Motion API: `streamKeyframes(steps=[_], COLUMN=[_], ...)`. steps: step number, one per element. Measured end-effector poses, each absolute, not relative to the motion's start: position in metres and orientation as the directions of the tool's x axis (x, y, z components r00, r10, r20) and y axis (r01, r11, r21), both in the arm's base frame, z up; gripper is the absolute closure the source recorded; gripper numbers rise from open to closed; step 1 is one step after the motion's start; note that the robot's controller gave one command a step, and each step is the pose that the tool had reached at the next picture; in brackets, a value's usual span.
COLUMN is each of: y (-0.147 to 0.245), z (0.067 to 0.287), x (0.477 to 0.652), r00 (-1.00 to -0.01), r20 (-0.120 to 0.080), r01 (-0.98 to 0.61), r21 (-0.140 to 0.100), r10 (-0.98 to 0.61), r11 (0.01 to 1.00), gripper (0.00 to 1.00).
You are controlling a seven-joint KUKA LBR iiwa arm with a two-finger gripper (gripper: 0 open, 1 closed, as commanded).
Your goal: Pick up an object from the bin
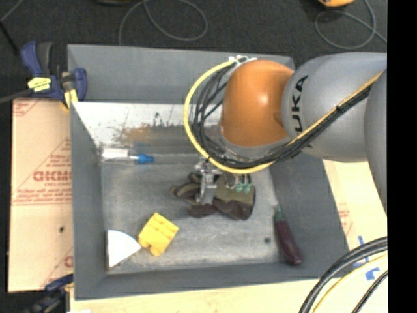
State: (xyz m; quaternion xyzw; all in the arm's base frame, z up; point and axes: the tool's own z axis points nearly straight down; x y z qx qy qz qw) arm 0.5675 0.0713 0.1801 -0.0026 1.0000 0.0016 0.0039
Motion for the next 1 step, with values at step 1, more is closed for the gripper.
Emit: streamKeyframes(steps=[1], y=[0.0714], z=[0.1801], x=[0.5675], r00=[-1.000], r20=[-0.008], r01=[-0.005], r21=[0.003], r10=[-0.005], r11=[1.000], gripper=[1.00])
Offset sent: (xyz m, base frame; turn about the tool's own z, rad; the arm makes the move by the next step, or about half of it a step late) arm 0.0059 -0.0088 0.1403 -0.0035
